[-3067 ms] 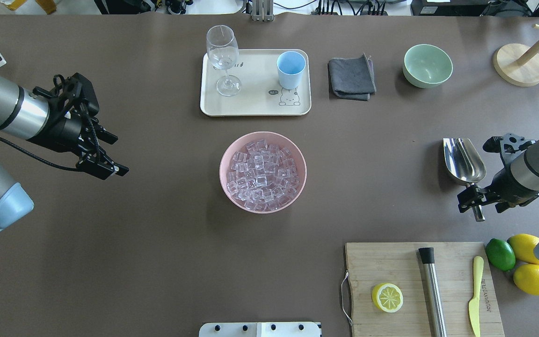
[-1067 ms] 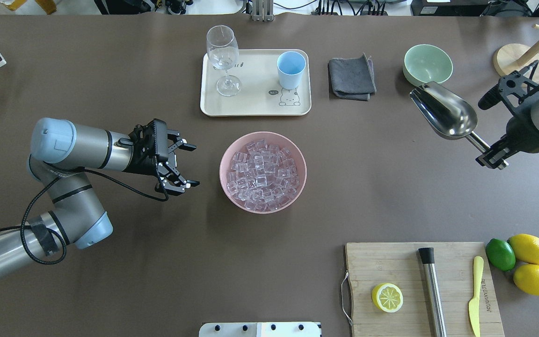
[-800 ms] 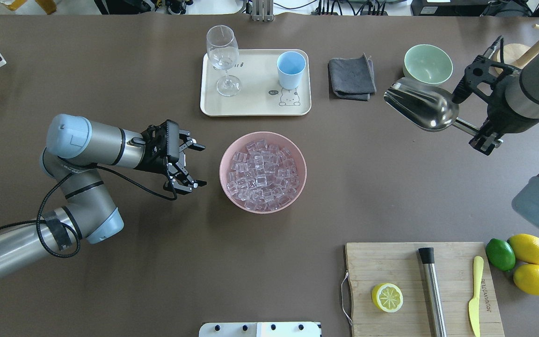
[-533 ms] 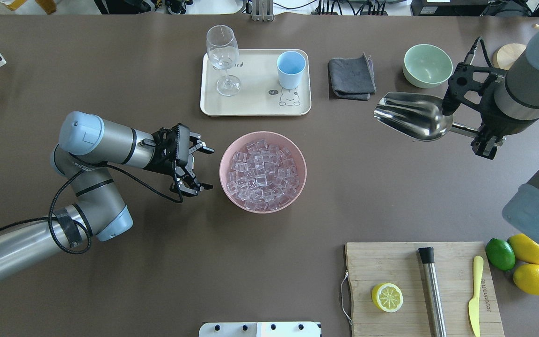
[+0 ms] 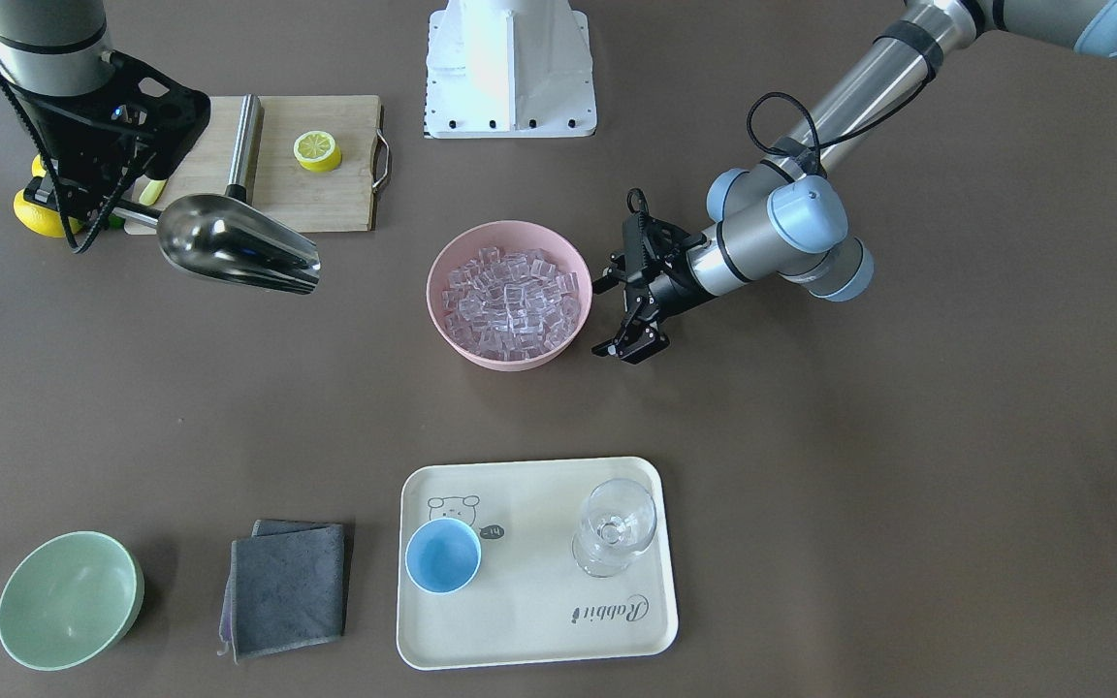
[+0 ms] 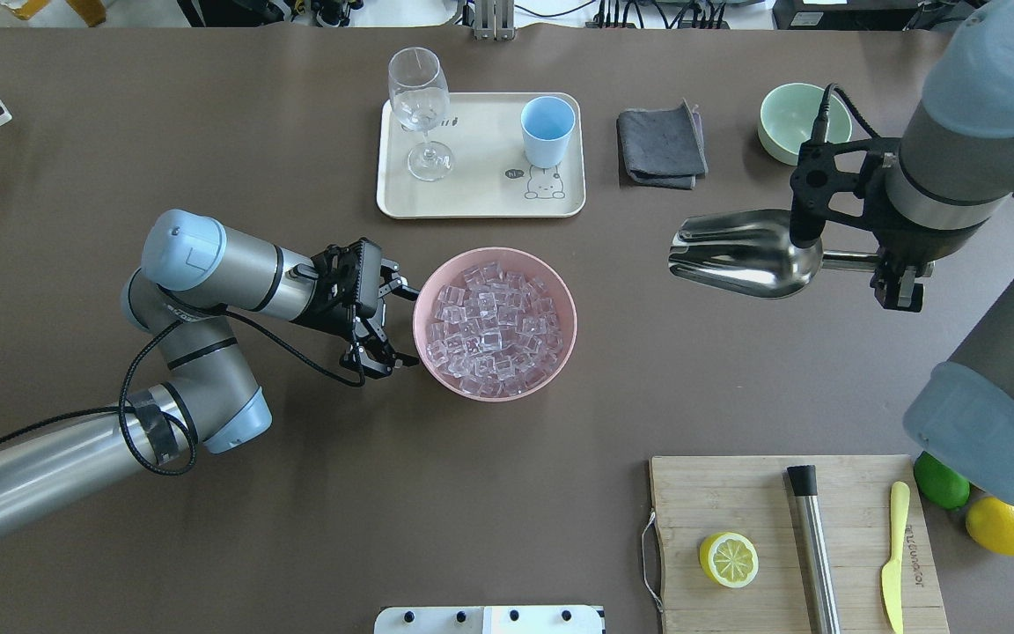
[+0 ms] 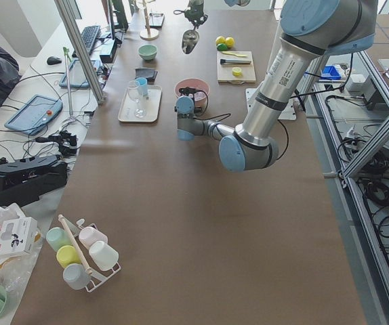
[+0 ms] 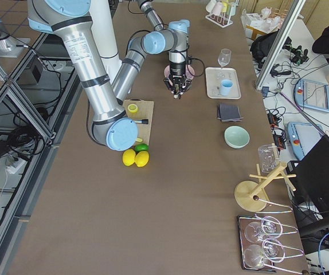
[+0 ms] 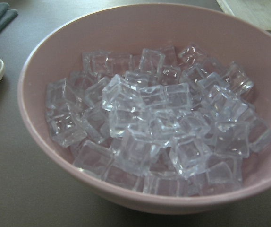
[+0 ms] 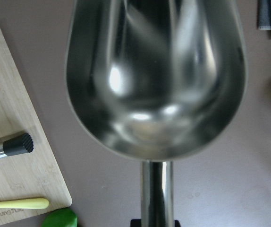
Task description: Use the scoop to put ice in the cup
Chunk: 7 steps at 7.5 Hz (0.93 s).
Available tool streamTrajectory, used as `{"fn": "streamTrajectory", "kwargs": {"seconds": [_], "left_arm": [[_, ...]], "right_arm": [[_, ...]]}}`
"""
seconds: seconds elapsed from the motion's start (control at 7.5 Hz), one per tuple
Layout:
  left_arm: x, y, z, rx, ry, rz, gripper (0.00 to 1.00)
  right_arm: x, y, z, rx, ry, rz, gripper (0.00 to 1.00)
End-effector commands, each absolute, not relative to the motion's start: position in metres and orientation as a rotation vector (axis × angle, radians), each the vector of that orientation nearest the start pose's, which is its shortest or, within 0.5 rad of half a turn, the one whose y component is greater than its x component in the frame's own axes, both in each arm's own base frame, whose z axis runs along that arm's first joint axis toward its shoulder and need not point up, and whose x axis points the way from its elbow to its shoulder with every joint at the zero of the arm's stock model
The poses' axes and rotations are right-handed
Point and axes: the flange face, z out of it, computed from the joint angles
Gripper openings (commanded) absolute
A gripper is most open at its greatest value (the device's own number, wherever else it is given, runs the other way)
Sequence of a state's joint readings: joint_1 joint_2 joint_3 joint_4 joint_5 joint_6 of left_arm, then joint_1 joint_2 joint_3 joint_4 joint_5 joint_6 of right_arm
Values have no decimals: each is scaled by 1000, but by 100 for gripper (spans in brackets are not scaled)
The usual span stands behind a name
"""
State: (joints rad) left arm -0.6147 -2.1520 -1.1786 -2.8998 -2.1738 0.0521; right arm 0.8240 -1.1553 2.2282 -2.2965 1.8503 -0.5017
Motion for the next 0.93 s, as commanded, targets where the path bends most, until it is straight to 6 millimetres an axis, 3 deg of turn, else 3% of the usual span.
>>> {"fn": "streamTrajectory", "kwargs": {"seconds": [0.0,0.27,0.53,0.8], "left_arm": [[542,-468,342,1173,1182,1221,98],[549,-465,339,1167,1189,1225,98],[556,-458,336,1167,1195,1233,98],[560,-455,333,1170,1200,1238,98]], "right_arm": [[-274,-417,220,248,-301,-1389,0],[-301,-424,195,170,-249,-1428,0],[-351,-457,173,86,-208,-1485,0],[-377,-454,159,90,-148,-1526,0]]}}
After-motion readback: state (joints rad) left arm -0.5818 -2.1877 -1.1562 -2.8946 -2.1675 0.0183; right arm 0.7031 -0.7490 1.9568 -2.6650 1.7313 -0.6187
